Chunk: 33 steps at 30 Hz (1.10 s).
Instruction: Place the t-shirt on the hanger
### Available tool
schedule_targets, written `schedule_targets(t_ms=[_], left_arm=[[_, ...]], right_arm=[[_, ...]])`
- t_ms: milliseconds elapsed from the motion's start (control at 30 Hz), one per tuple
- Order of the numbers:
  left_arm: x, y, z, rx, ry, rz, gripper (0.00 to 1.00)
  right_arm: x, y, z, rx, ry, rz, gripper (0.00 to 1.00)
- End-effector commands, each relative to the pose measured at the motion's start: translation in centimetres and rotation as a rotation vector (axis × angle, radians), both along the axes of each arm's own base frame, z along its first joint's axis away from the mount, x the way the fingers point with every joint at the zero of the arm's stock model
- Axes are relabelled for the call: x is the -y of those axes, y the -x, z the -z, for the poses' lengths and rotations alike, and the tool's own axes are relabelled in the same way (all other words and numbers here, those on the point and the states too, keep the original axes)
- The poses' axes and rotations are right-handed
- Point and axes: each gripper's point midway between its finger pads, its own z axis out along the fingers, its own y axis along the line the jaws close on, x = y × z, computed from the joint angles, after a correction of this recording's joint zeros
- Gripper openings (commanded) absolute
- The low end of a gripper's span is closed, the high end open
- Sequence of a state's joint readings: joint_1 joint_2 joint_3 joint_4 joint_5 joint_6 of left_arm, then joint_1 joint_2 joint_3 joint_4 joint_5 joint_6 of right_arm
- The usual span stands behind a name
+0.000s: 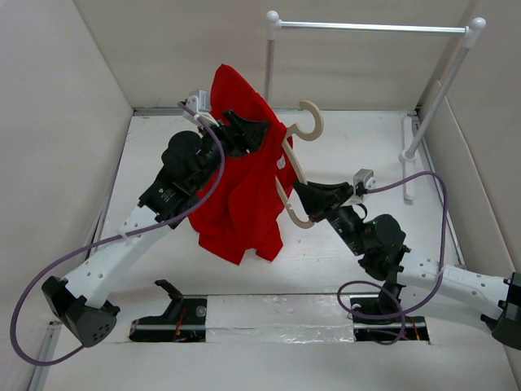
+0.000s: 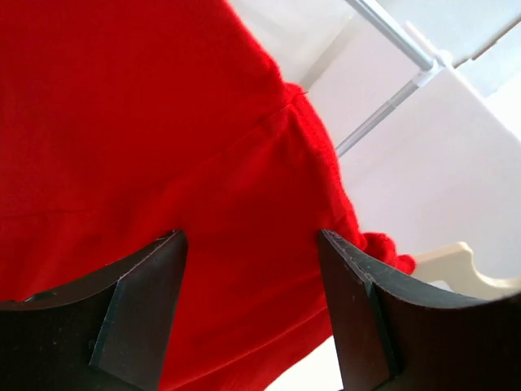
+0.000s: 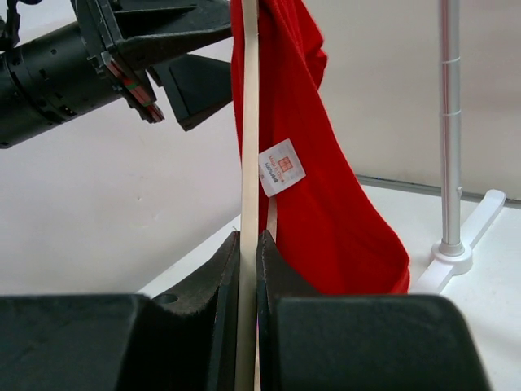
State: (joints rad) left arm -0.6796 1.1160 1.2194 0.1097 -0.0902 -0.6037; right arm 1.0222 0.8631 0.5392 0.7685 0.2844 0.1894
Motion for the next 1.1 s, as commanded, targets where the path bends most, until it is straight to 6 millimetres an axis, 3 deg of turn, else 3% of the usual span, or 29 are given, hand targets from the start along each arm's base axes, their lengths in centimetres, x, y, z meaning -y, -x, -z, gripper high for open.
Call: schedule_targets(t_ms=[0, 167, 333, 833, 967, 1067], left_arm=[[0.4, 0.6, -3.8, 0.095, 0.118, 0.034, 0.61], [1.3, 0.8, -3.0, 0.098, 0.128, 0.079, 0.6], [0.4, 1.7, -2.4, 0.114, 0.157, 0.073, 0.58], [1.0, -0.5, -1.7, 0.066, 0.152, 0.02, 0.66], [0.3, 0.8, -2.0, 0.1, 0.189, 0.035, 0.66], [-0.2, 0.7, -1.7, 0.077, 0.175, 0.01, 0.69]], right_arm=[[1.1, 0.9, -3.7, 0.086, -0.099, 0.002, 0.0], [0.4, 0.7, -3.2, 0.079, -0.074, 0.005, 0.0], [0.3, 0.1, -2.3, 0.052, -0.066, 0.024, 0.0], [-1.6, 0.4, -2.5, 0.06, -0.047, -0.003, 0.0], [-0.9, 0.3, -2.1, 0.041, -0.059, 0.019, 0.0], [-0.3, 0.2, -2.4, 0.038, -0.071, 0.038, 0.0]])
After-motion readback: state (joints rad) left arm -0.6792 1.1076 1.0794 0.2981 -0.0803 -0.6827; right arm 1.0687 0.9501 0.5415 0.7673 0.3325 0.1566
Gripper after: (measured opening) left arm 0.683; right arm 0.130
